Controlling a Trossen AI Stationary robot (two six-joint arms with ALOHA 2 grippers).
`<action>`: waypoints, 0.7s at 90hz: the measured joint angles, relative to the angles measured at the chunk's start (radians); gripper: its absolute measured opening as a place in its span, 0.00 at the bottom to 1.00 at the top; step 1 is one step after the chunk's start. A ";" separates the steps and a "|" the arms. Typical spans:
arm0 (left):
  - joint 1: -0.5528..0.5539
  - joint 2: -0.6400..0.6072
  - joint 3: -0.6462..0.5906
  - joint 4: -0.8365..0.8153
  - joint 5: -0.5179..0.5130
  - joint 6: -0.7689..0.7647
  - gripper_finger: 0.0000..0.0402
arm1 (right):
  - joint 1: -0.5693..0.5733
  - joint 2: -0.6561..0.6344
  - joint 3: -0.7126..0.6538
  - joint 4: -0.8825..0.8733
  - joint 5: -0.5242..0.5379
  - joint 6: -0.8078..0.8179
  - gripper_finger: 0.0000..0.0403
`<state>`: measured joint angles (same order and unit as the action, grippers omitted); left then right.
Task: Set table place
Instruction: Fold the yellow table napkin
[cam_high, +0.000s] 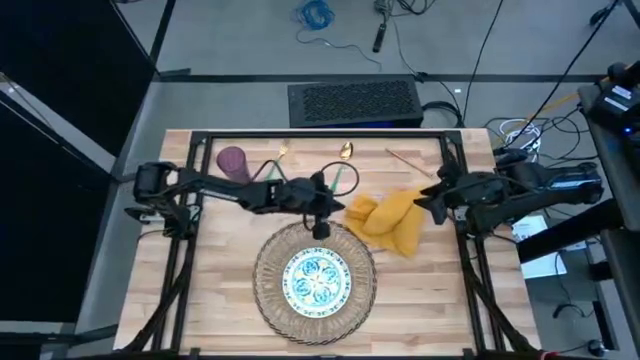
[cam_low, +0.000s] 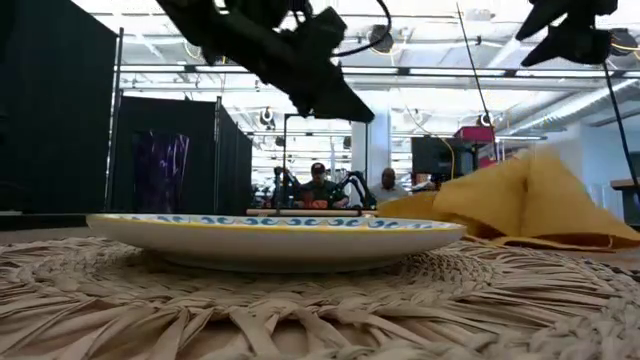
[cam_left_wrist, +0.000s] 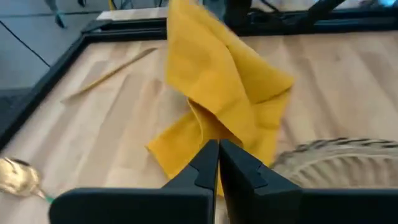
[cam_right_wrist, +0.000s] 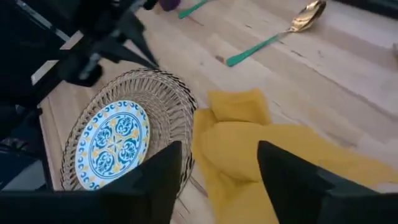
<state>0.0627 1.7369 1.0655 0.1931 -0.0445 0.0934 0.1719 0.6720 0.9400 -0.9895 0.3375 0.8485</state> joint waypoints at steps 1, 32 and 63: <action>0.003 0.005 0.004 0.001 0.001 0.000 0.00 | 0.000 0.000 0.003 0.000 0.001 -0.001 0.53; 0.051 0.232 0.147 -0.073 0.093 0.033 0.00 | 0.000 0.000 0.031 0.002 0.001 -0.048 0.54; 0.058 0.279 0.224 -0.139 0.108 0.106 0.00 | 0.000 0.000 0.031 -0.014 0.001 -0.054 0.54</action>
<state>0.1212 2.0158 1.2897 0.0539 0.0640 0.1990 0.1719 0.6720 0.9714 -1.0036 0.3386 0.7948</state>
